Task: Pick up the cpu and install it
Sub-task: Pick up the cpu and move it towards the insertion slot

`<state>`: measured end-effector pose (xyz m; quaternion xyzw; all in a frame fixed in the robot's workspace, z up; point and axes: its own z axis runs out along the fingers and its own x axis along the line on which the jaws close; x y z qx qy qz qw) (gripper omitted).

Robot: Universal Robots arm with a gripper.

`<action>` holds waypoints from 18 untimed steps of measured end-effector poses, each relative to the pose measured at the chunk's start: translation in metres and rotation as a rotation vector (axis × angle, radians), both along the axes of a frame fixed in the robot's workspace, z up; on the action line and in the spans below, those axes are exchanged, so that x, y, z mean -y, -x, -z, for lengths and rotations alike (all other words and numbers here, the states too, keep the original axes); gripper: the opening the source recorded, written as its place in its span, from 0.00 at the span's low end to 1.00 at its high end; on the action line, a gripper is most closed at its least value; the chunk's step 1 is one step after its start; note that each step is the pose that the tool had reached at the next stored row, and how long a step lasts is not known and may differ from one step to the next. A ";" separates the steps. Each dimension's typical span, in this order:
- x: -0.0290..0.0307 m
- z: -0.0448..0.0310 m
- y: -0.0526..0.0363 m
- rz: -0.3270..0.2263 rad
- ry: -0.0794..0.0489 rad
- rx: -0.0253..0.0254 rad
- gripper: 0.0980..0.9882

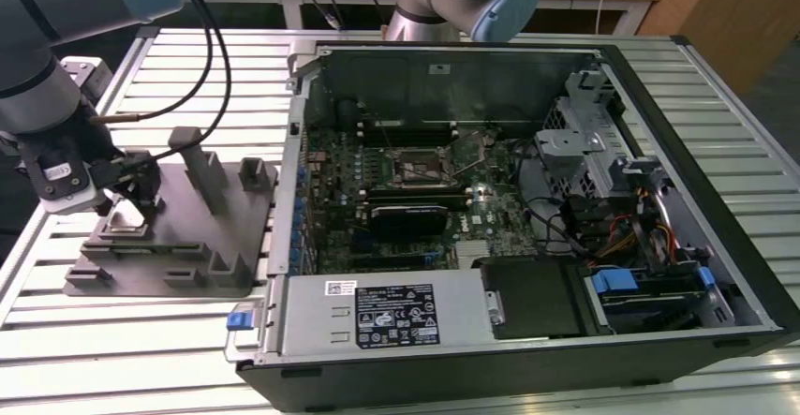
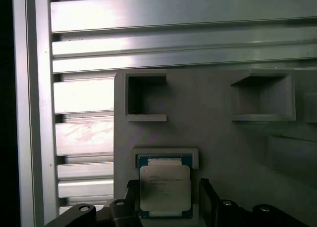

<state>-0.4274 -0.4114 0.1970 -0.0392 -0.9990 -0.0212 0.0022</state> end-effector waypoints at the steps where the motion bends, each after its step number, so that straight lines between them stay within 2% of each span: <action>1: 0.0000 0.0002 0.0008 0.000 0.000 -0.0001 0.55; 9: 0.0000 0.0042 0.0025 -0.001 0.000 -0.0004 0.55; 13: 0.0000 0.0055 0.0025 -0.007 -0.013 -0.0002 0.55; 18: 0.0000 0.0081 0.0025 -0.009 -0.014 -0.0010 0.55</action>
